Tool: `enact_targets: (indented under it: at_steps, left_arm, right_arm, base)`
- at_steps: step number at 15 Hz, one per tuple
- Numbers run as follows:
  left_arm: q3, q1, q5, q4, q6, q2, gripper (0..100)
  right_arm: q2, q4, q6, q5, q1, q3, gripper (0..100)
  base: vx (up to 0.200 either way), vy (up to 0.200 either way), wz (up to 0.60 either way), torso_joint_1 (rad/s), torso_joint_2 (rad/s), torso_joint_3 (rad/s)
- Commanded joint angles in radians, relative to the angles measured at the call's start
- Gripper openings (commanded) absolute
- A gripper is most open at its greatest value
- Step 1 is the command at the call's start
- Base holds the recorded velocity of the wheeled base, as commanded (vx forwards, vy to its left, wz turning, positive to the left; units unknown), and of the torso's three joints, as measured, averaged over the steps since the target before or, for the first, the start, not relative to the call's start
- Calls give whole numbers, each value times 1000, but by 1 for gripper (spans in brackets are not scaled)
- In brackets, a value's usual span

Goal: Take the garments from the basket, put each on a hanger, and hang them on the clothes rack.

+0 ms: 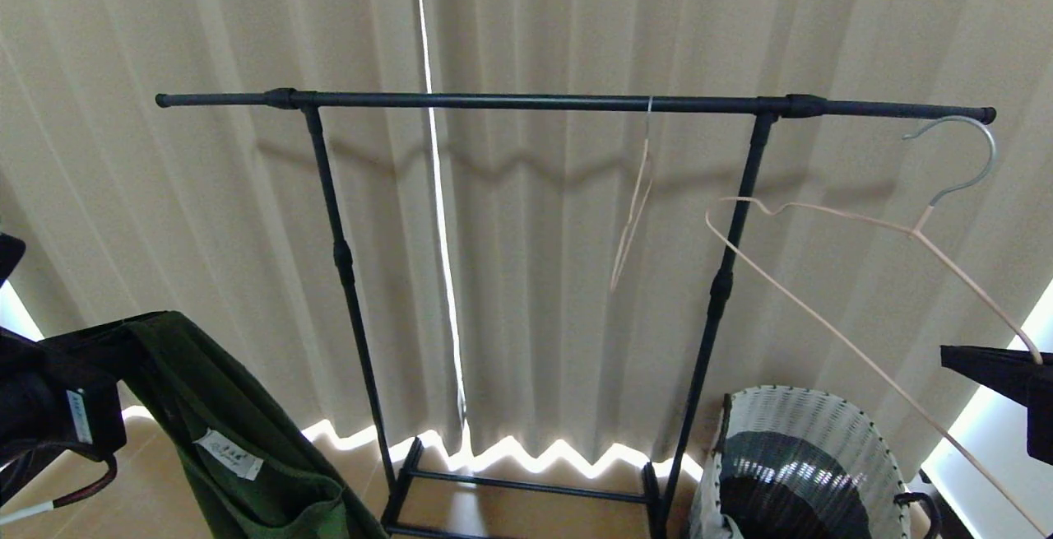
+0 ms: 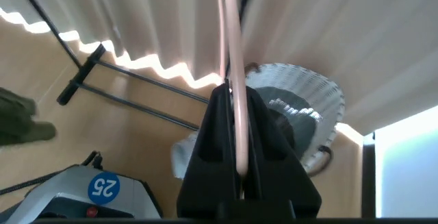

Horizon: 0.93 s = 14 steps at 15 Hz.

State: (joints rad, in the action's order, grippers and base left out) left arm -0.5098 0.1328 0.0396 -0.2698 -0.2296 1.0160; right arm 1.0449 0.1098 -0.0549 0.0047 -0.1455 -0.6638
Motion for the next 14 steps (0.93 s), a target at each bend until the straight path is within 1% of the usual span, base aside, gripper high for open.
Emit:
enact_targets:
  at_steps: [1,4,10,14]
  left_arm:
    - [1,1,0,0,-1,1,0]
    - [11,1,0,0,-2,3,0]
    - [4,2,2,-2,-4,13,0]
    - [-23,2,-1,1,3,24,0]
  right_arm:
    - [-2,1,0,0,0,-2,0]
    - [-2,1,0,0,0,1,0]
    - [-13,-1,0,-2,0,-14,0]
    - [-29,-18,7,9,-3,-7,0]
  base:
    - [0,200,0,12,2,2]
    - [0,200,0,2,1,4]
    - [0,0,0,0,0,0]
    - [0,0,0,0,0,0]
